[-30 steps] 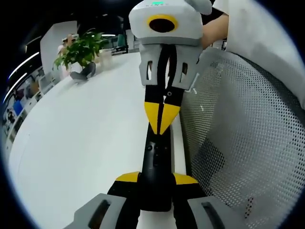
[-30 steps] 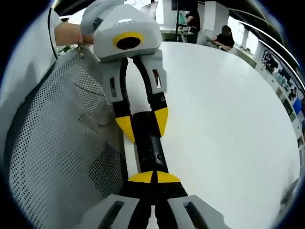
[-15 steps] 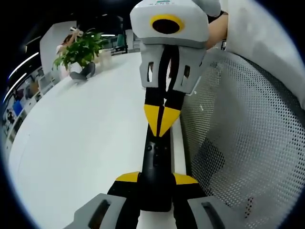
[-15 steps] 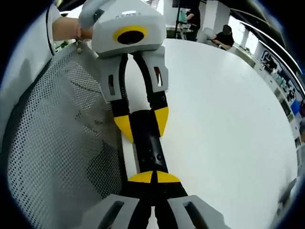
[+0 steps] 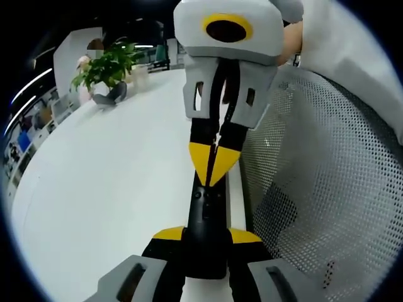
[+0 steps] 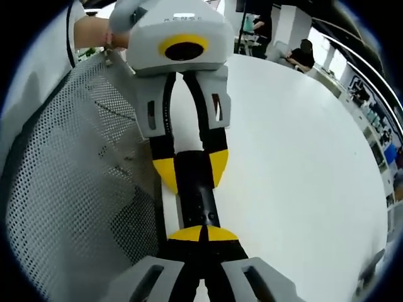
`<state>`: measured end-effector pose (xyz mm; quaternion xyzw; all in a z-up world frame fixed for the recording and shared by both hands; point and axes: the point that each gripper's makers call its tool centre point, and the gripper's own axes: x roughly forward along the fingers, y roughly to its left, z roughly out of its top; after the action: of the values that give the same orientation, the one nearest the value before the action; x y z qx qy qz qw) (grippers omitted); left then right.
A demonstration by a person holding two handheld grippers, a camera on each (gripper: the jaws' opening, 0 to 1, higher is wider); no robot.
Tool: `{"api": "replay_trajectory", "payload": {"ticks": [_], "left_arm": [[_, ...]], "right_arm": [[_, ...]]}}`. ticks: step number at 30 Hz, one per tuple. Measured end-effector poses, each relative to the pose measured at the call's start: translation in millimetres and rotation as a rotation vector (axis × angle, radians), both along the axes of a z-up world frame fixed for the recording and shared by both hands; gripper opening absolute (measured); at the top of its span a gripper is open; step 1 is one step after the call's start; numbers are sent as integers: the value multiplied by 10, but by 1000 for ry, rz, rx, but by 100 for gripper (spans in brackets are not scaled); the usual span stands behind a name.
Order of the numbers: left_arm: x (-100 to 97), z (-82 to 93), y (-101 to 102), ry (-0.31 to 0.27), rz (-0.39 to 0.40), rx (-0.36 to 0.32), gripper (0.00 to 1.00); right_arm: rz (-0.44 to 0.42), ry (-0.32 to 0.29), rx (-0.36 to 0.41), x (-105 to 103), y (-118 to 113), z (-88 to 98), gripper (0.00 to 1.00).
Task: Press the specified remote control buttons in sequence, fully releasing each button before pressing the next.
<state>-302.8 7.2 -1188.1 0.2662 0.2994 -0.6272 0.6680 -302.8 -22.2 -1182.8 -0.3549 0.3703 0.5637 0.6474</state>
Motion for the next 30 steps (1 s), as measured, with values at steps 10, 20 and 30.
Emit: {"api": "replay_trajectory", "payload": {"ticks": [10, 20, 30], "left_arm": [[1, -2, -1, 2, -2, 5, 24], [1, 0, 0, 0, 3, -4, 24], [-6, 8, -8, -3, -2, 2, 24]], "right_arm": [[-79, 30, 30, 27, 0, 4, 0], [-21, 50, 33, -137, 84, 20, 0], [82, 2, -44, -179, 134, -25, 0]]}}
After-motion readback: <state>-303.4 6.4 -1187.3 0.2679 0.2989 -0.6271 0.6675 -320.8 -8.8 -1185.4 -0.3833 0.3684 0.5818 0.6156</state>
